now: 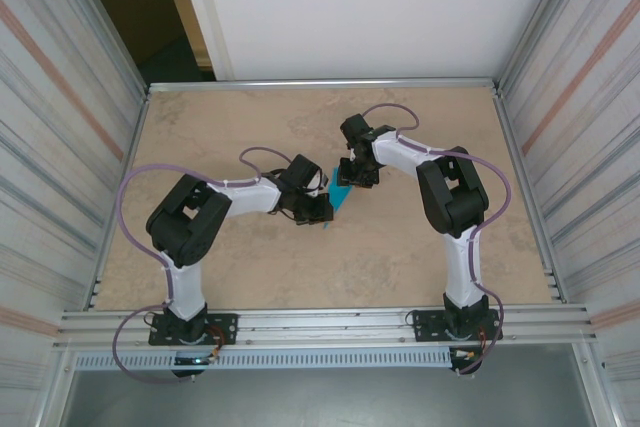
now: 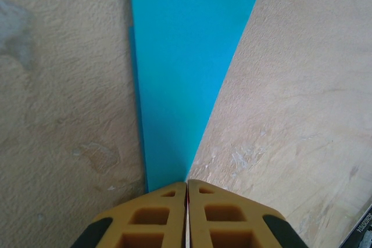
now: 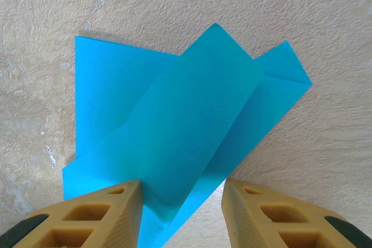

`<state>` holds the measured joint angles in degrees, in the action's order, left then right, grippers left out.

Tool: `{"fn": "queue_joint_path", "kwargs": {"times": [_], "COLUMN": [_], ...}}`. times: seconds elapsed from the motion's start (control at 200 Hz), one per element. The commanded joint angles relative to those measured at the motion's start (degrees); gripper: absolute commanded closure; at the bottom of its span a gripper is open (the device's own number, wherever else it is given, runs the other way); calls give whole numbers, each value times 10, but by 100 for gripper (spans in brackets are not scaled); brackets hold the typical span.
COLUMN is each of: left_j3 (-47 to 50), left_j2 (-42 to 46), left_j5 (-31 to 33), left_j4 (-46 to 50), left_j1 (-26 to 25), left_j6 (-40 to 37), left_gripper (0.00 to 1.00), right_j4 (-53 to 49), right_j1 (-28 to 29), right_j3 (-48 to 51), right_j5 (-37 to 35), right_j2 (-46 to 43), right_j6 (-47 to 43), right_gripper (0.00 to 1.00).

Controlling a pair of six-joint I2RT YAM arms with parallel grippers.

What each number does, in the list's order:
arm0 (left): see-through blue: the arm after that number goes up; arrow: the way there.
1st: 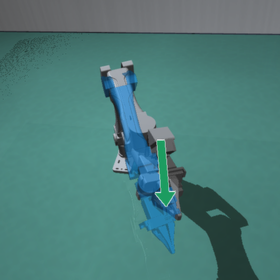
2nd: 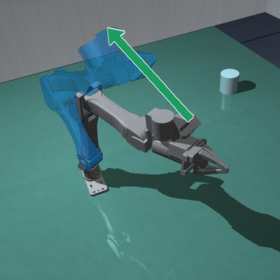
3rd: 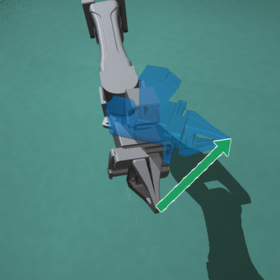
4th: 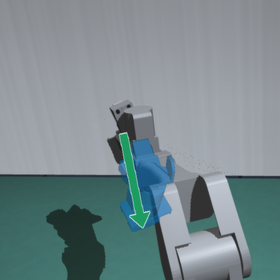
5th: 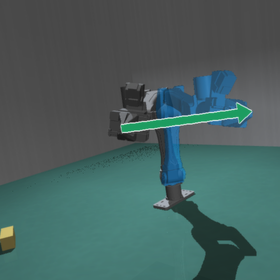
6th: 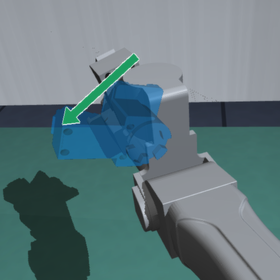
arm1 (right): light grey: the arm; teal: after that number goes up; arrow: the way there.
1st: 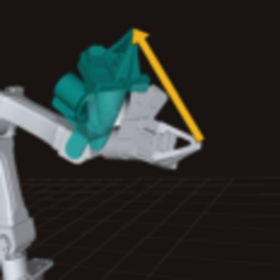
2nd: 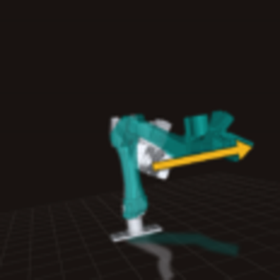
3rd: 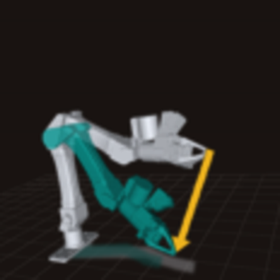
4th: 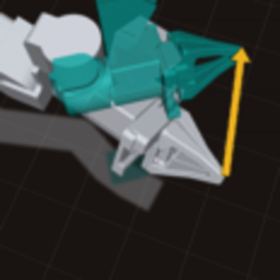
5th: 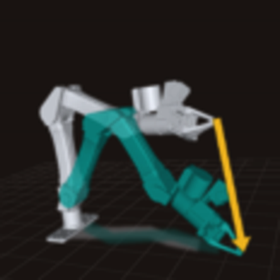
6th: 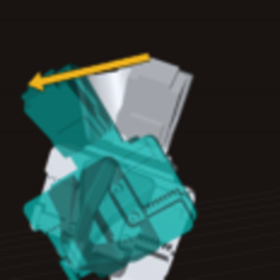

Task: Fold a paper plane with a square sheet of paper (pick it up from the middle)
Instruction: Fold the wing for the fifth time at the center of the table.

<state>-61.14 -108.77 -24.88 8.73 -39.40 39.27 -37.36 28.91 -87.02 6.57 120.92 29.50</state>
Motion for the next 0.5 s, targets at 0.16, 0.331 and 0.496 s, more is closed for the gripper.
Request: {"fn": "queue_joint_path", "kwargs": {"times": [0.16,0.331,0.496], "left_j3": [7,17,27], "left_j2": [-16,-24,-28], "left_j5": [15,20,17], "left_j4": [28,26,15], "left_j1": [-1,0,2], "left_j6": [1,0,4], "left_gripper": [91,93,94], "right_j4": [-12,14,83], "right_j1": [-2,-22,-48], "right_j3": [24,36,99], "right_j5": [-3,37,83], "right_j2": [52,-37,-143], "right_j6": [6,5,3], "right_gripper": [58,55,48]}}
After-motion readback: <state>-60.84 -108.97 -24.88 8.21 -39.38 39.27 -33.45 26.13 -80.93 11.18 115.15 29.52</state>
